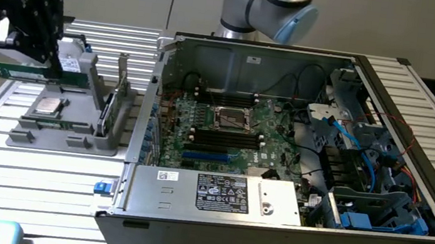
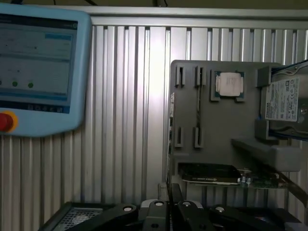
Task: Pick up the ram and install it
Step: 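Pick up the ram and move it above insertion slot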
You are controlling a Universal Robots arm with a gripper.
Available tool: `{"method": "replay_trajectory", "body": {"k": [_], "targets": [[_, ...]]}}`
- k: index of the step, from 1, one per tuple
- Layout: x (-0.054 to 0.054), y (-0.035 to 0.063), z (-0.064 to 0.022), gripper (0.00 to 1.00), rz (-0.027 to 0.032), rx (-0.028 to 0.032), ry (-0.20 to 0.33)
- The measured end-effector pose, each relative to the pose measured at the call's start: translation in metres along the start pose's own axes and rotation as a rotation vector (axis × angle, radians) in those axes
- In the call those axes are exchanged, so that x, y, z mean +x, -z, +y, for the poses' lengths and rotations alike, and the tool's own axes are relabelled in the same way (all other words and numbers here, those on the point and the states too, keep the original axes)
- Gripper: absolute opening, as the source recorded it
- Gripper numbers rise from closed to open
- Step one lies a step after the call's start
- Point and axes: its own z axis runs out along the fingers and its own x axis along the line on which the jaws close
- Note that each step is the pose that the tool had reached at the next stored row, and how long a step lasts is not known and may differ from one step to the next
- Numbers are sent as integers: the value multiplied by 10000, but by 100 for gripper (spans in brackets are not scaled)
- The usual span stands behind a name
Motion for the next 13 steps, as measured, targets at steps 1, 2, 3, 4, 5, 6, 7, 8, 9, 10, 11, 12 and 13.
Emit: {"method": "replay_trajectory", "body": {"k": [1,2,3,4,5,6,7,8,9,10,11,12,13], "targets": [[3,31,-46,13,-1,-5,0],[5,57,-91,13,-1,-9,0],[7,74,-137,13,-1,-13,1],[7,85,-182,13,0,-16,1],[8,94,-227,13,0,-18,0],[8,100,-276,13,0,-20,0],[8,103,-321,13,0,-23,1],[8,104,-368,13,0,-24,2],[9,102,-413,13,0,-23,3],[9,102,-456,13,-1,-24,3],[9,101,-502,13,-1,-24,2],[9,100,-547,13,-1,-23,4],[10,99,-592,13,0,-24,5]]}}
